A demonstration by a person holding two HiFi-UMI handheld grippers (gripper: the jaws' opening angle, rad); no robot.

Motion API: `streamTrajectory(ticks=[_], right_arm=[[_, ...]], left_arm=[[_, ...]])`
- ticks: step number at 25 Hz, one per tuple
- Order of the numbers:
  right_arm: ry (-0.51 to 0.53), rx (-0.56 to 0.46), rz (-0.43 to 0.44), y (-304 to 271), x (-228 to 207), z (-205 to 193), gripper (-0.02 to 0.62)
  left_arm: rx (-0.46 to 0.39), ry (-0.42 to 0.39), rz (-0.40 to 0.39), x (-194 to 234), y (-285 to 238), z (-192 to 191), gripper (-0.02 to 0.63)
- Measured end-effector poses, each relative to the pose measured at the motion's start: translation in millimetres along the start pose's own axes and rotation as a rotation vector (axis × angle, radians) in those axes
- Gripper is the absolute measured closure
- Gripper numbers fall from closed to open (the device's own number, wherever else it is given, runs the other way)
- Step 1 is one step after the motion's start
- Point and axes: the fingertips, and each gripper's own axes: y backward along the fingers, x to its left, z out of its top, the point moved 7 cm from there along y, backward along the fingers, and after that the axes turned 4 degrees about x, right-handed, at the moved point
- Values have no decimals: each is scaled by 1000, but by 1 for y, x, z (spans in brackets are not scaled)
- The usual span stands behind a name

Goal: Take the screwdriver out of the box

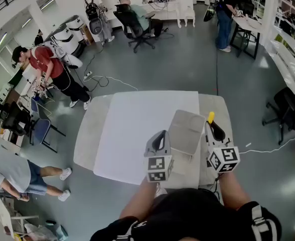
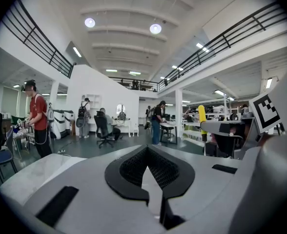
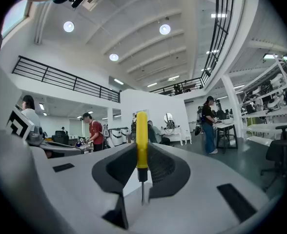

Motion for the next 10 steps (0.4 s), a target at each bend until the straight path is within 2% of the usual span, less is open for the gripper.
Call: streamTrajectory(ticks=[10], right_arm=[[-9, -4, -4, 2, 3, 1, 531]], left_arm=[[4, 6, -6, 0, 3, -1, 601]])
